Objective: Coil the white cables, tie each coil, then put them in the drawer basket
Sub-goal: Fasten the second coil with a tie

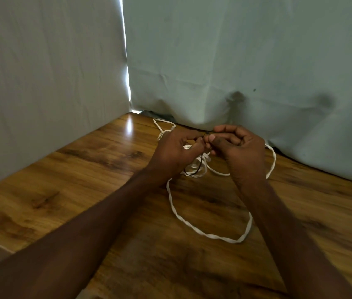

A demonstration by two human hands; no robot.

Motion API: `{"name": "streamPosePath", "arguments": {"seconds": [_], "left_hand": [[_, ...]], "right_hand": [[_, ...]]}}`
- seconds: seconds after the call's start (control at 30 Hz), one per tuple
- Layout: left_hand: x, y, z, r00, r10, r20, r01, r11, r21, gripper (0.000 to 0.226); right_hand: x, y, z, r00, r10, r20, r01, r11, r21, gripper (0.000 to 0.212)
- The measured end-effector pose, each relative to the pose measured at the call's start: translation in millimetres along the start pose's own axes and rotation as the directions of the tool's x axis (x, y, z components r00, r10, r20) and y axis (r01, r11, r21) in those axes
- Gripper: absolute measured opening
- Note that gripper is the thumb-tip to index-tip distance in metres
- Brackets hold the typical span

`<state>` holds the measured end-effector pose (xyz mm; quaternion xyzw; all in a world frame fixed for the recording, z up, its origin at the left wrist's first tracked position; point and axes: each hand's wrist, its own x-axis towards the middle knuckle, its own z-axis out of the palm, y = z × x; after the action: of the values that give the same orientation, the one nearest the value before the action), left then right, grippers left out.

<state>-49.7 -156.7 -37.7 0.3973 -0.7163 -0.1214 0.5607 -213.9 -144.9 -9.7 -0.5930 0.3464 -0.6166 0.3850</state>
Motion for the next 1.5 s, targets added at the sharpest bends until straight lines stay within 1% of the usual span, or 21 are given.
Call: {"name": "streamPosePath", "arguments": {"seconds": [0.1, 0.3, 0.47, 0.6, 0.73, 0.97, 1.1, 1.23, 1.33, 1.43, 1.5], "left_hand": [[-0.7, 1.6, -0.6, 1.000, -0.002, 0.000, 0.002, 1.000, -0.020, 0.017], [0.0, 0.6, -1.1, 1.000, 0.000, 0.017, 0.000, 1.000, -0.005, 0.018], [0.5, 2.4, 0.1, 0.999, -0.032, 0.022, 0.033, 0.999, -0.043, 0.017], [0.2, 4.9, -1.4, 0.999, -0.001, 0.032, 0.002, 0.999, -0.041, 0.015], [0.5, 6.8, -2.2, 0.999, -0.002, 0.041, 0.005, 0.998, -0.058, 0.015], [-0.3, 9.6, -3.7, 0.999, 0.026, 0.043, -0.025, 1.000, -0.003, 0.018], [-0.6, 13.6, -4.5, 0.998, 0.027, 0.048, -0.029, 0.999, 0.029, 0.022], [-0.5, 4.4, -3.5, 0.998, -0.013, 0.066, 0.012, 1.000, 0.015, 0.021], [0.2, 4.7, -3.3, 0.997, -0.004, 0.072, 0.002, 0.999, 0.036, 0.021], [-1.0, 11.5, -6.6, 0.993, 0.051, 0.108, -0.052, 0.999, 0.013, 0.026], [-1.4, 13.3, -7.1, 0.990, 0.058, 0.127, -0.057, 0.998, -0.006, 0.026]], "right_hand": [[0.8, 1.7, -1.0, 1.000, -0.014, 0.016, 0.015, 0.999, -0.047, 0.016], [1.9, 3.9, -0.9, 1.000, -0.005, 0.028, 0.008, 0.996, -0.094, 0.015], [1.8, -0.2, -2.0, 1.000, -0.021, -0.003, 0.021, 0.998, -0.060, 0.019], [1.4, 2.1, -0.5, 0.999, -0.037, -0.021, 0.036, 0.996, -0.083, 0.016], [2.2, 1.3, -0.3, 0.997, -0.054, -0.060, 0.050, 0.996, -0.073, 0.016], [3.1, 6.5, -1.5, 0.998, -0.067, 0.009, 0.067, 0.983, -0.171, 0.020], [2.8, 6.1, -3.8, 0.996, -0.073, 0.057, 0.085, 0.968, -0.238, 0.019], [2.3, 4.9, -4.2, 0.996, 0.000, 0.091, 0.018, 0.979, -0.202, 0.017], [2.4, -1.9, -6.7, 0.986, 0.075, 0.148, -0.055, 0.989, -0.137, 0.029], [3.9, -8.9, -10.4, 0.970, 0.140, 0.197, -0.118, 0.986, -0.119, 0.016], [4.8, -9.6, -12.5, 0.970, 0.163, 0.180, -0.147, 0.984, -0.097, 0.012]]}}
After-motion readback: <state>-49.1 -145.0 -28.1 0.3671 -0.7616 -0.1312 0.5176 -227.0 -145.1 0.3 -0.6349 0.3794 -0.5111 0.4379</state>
